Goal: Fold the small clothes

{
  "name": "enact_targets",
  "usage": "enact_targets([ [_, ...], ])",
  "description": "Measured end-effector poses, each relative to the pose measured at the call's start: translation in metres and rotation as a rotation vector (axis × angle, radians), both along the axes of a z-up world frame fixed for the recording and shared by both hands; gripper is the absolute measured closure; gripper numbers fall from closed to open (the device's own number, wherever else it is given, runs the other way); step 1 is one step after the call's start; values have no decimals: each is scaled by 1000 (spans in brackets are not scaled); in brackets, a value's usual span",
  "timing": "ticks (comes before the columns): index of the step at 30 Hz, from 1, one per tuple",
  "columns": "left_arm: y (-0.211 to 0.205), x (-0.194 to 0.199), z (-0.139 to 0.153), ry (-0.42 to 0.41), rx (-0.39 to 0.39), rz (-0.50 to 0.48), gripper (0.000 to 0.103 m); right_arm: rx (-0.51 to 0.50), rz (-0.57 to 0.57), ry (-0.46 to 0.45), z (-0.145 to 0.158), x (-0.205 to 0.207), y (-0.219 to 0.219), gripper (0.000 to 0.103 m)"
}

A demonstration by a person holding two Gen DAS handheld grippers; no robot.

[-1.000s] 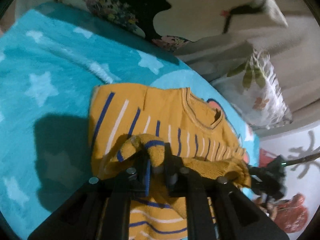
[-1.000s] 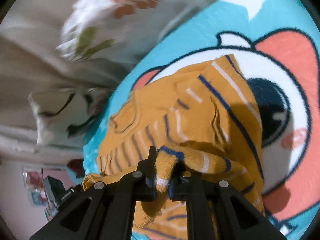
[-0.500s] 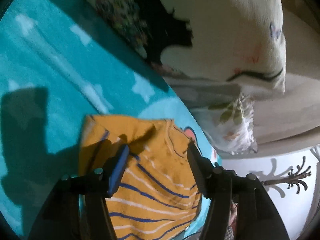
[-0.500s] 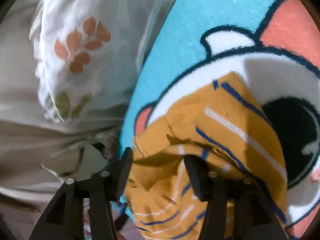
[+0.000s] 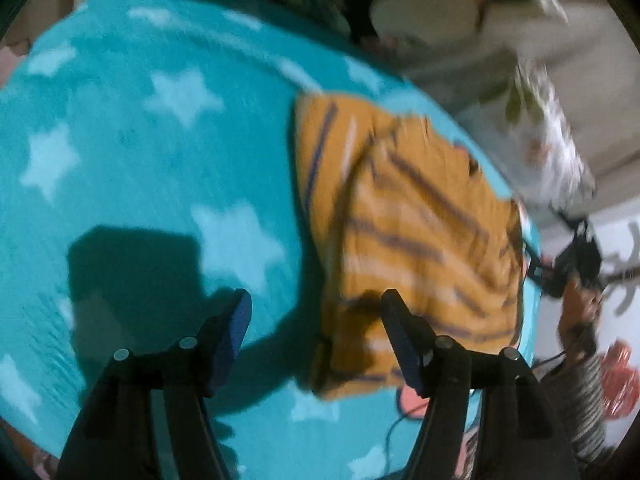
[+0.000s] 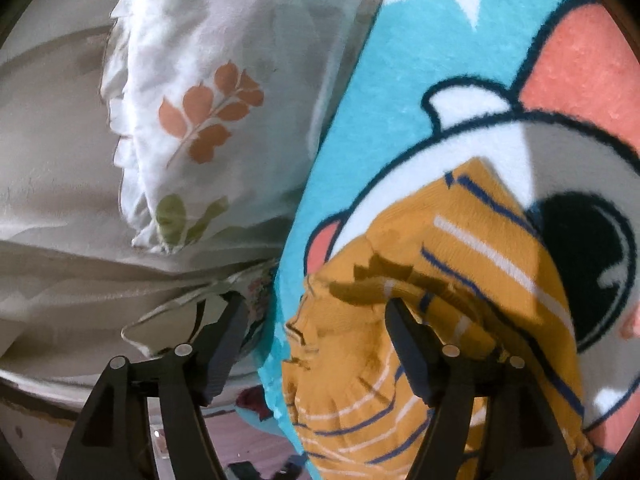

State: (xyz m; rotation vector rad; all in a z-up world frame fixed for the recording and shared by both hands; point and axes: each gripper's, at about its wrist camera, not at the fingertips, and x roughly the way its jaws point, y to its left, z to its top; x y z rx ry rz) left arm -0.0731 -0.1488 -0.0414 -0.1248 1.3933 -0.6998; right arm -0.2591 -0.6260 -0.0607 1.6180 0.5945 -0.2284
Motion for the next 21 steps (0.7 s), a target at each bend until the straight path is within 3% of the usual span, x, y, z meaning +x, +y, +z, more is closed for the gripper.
enact_targets([
  [4, -16, -18, -11, -14, 11, -30, 38, 17, 81, -23, 5, 15, 33, 25],
  [5, -19, -19, -12, -17, 18, -27, 60, 21, 117, -31, 8, 22, 45, 24],
  [6, -21, -19, -15, -7, 26, -30, 93, 22, 156, -37, 10, 28, 56, 24],
  [8, -17, -15, -17, 29, 10, -17, 95, 1, 269, -28, 17, 52, 85, 24],
  [10, -10, -13, -10, 5, 26, -23, 96, -66, 424, -12, 27, 83, 120, 24],
  [13, 0, -13, -2, -12, 49, -47, 96, -252, 646, 36, 46, 131, 175, 29],
  [14, 1, -13, -3, -5, 49, -53, 96, -317, 703, 61, 50, 145, 191, 35],
  [17, 4, -17, -5, 4, 37, -64, 96, -636, 886, 187, 52, 199, 249, 61],
  [19, 8, -17, -3, 1, 19, -58, 96, -739, 946, 227, 42, 220, 270, 65],
  [21, 13, -18, 3, -17, 7, -54, 94, -768, 994, 267, 22, 243, 286, 66],
])
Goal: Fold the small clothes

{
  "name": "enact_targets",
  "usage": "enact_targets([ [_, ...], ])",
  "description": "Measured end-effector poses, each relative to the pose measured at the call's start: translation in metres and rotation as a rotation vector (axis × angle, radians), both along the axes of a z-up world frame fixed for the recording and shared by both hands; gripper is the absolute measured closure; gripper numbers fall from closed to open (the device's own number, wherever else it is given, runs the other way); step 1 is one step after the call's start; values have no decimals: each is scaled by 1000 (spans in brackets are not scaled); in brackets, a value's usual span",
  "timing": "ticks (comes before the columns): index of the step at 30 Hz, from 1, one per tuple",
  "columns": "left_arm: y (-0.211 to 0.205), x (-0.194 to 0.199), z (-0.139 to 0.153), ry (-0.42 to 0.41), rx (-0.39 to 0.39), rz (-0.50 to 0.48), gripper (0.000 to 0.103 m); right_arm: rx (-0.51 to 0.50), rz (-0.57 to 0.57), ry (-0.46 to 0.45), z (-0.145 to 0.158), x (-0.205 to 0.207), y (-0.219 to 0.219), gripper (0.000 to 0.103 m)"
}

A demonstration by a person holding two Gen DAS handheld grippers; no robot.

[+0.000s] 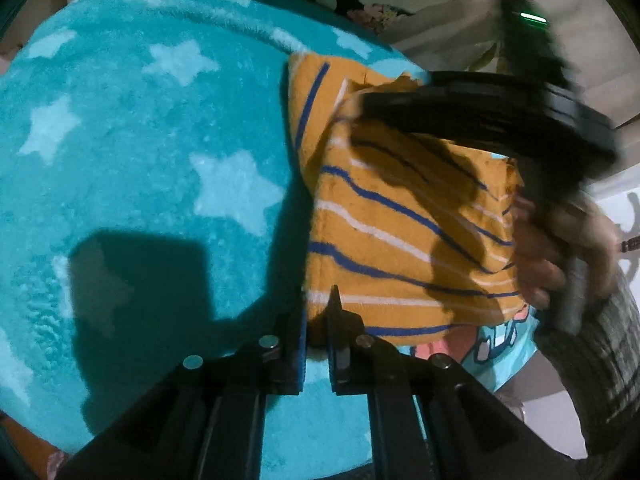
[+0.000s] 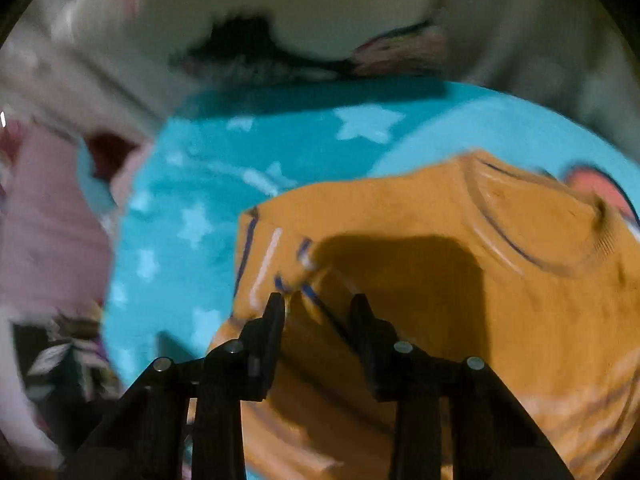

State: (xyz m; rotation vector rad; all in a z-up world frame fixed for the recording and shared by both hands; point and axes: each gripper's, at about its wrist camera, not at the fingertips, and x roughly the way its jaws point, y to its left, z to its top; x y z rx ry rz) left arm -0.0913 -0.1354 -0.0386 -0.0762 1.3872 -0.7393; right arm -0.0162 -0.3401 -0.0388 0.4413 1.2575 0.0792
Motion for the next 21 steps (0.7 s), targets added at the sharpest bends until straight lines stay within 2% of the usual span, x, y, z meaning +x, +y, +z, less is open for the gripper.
enact_targets([
  [1, 5, 0, 5, -24, 4, 0, 93, -11, 5, 10, -6, 8, 5, 66],
  [2, 11, 0, 12, -60, 9, 4, 87, -28, 4, 5, -9, 15, 8, 63],
  [3, 16, 1, 19, -95, 15, 11, 83, -55, 2, -24, -5, 23, 11, 61],
  [5, 23, 5, 29, -141, 30, 20, 79, -63, 4, -21, -3, 32, 12, 59],
  [8, 28, 15, 43, -177, 20, 43, 70, 1, -47, -46, 9, 29, -7, 59],
  [12, 22, 22, 61, -207, -21, 52, 59, 16, -181, -130, 44, -25, -67, 59],
  [15, 10, 16, 65, -216, -43, 26, 52, -52, -322, -143, 59, -93, -132, 58],
  [18, -15, 4, 55, -198, -18, -10, 51, -37, -452, -75, 45, -148, -194, 58],
  [21, -34, -9, 49, -168, 3, -15, 51, 14, -533, -26, 16, -173, -238, 58],
])
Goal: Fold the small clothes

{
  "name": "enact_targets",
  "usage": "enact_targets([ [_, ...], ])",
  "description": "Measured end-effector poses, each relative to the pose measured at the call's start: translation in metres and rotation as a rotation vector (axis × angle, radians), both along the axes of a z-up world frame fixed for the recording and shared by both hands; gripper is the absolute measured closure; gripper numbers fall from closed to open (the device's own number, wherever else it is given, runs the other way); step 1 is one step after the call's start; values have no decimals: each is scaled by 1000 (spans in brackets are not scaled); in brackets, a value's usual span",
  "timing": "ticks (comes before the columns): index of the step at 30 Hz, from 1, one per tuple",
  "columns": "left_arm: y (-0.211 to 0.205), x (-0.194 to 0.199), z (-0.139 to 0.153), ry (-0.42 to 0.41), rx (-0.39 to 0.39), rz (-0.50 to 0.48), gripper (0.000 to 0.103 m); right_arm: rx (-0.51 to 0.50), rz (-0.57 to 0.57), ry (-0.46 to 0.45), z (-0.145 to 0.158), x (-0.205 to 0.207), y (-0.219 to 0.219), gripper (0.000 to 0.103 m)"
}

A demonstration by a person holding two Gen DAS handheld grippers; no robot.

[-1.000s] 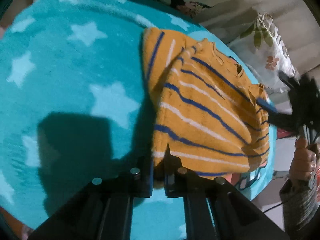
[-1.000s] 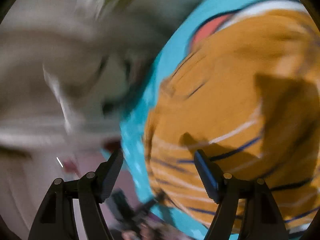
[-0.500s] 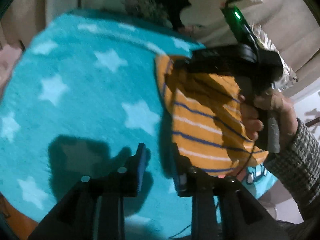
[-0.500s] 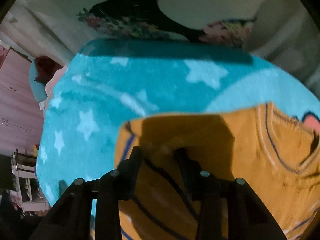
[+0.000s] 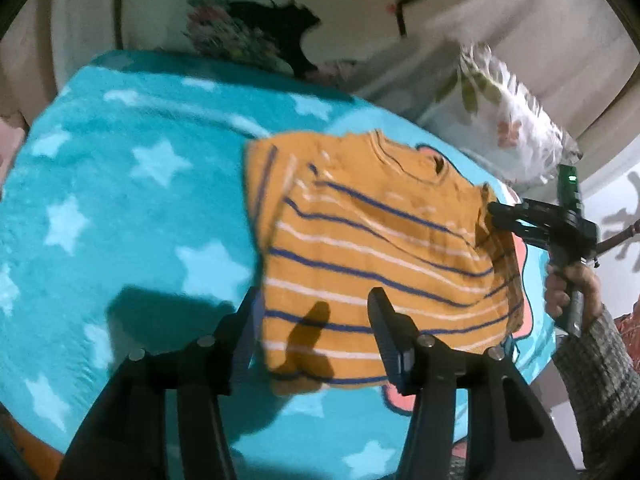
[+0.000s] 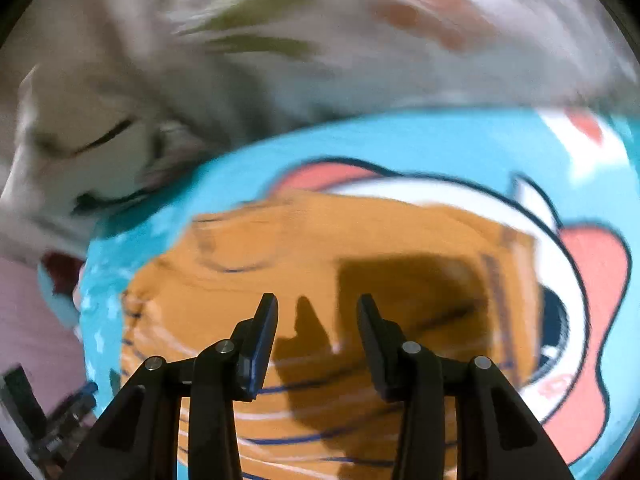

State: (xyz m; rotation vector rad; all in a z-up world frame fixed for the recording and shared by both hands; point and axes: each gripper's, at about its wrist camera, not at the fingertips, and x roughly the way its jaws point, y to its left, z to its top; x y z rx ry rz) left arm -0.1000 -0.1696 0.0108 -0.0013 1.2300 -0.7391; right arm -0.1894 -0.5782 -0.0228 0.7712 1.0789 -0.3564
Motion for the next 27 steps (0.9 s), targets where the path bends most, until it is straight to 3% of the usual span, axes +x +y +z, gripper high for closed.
enact_targets([
  [3, -9, -14, 1, 16, 20, 26, 51, 26, -88, 19, -26, -8, -42, 60],
  [5, -13, -23, 3, 15, 36, 40, 51, 65, -147, -30, -27, -14, -57, 60],
  [7, -17, -34, 6, 9, 53, 44, 50, 20, -207, -47, -14, -20, -65, 54],
  [8, -20, -38, 7, 6, 64, 47, 49, 27, -206, -89, -4, -28, -71, 50],
  [12, -30, -57, 6, 6, 85, 63, 49, 83, -185, -177, 23, -69, -75, 49],
  [16, -44, -71, -2, 27, 102, 78, 49, 188, -56, -267, 30, -102, -40, 49],
  [19, -55, -80, -4, 30, 123, 78, 49, 225, 56, -253, 10, -107, -9, 49],
  [22, -63, -91, -3, 20, 145, 75, 48, 208, 22, -151, -25, -111, -7, 50],
  [23, -65, -94, -3, 13, 155, 76, 48, 222, 8, -140, -33, -115, -13, 56],
  [24, -65, -97, -2, 9, 166, 80, 48, 251, -16, -154, -35, -123, -17, 62],
  [27, -61, -101, -2, -7, 186, 98, 45, 213, -28, -176, -15, -141, -25, 60],
])
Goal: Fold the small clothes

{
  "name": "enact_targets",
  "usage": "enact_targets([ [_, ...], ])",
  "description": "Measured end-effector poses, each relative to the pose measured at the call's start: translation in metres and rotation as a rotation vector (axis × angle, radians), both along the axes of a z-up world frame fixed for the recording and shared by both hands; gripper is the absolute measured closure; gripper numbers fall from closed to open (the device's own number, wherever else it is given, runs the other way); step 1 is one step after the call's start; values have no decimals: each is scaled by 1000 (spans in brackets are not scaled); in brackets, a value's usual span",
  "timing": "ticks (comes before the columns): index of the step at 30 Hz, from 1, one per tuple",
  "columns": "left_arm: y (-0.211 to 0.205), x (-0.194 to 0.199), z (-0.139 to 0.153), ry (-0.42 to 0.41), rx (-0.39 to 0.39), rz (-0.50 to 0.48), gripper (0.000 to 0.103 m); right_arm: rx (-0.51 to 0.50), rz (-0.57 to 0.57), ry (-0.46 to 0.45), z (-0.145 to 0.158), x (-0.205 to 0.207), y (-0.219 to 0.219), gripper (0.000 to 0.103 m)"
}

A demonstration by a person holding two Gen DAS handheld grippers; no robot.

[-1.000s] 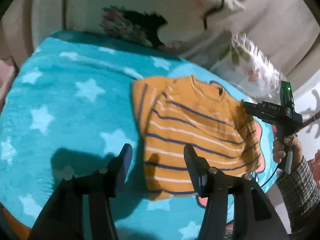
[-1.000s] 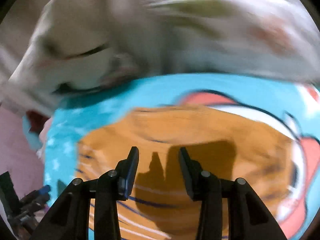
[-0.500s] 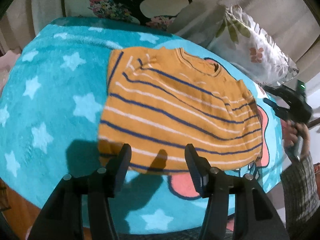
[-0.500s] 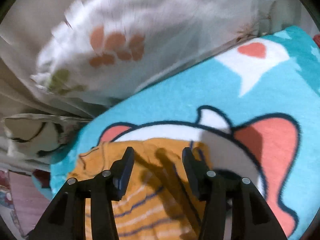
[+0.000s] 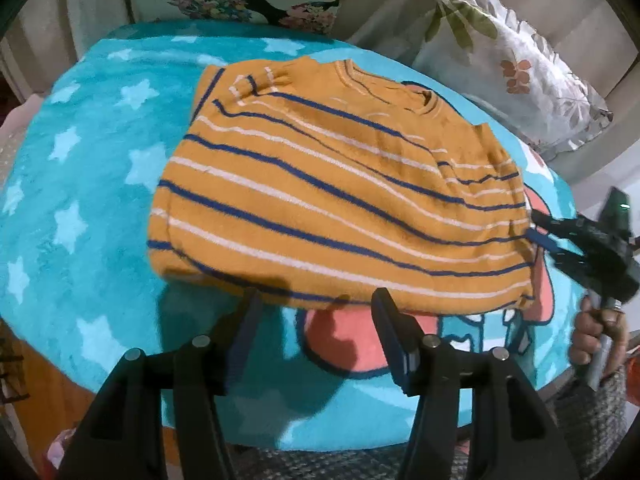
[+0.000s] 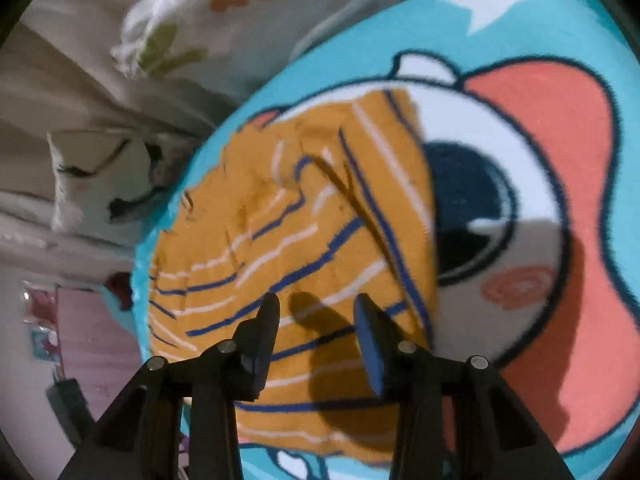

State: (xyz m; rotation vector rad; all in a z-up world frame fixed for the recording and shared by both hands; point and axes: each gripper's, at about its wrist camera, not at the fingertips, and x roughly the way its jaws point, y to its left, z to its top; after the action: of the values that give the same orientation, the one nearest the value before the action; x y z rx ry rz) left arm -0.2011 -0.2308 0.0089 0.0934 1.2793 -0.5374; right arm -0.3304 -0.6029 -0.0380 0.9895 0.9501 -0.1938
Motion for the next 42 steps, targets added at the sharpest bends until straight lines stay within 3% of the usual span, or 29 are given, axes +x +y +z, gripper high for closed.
enact_targets([
  [3, 3, -1, -5, 1, 18, 21, 45, -38, 11, -44, 27, -22, -4, 59],
  [5, 3, -2, -11, 3, 34, 37, 45, -41, 37, -56, 28, -24, 4, 59],
  [12, 4, -9, -17, 0, 87, 77, 45, -123, 126, 105, -13, -21, 34, 60],
  [18, 27, -1, -3, -30, 112, 160, 44, -240, 153, 73, 18, -23, 36, 54],
  [27, 64, 22, 4, -71, 122, 223, 41, -315, 192, 20, 48, -10, 70, 54],
  [35, 76, 66, -2, -98, 146, 117, 40, -362, 214, 35, 59, 17, 122, 49],
  [42, 95, 105, -9, -104, 158, 24, 40, -388, 286, 74, 51, 72, 209, 49],
])
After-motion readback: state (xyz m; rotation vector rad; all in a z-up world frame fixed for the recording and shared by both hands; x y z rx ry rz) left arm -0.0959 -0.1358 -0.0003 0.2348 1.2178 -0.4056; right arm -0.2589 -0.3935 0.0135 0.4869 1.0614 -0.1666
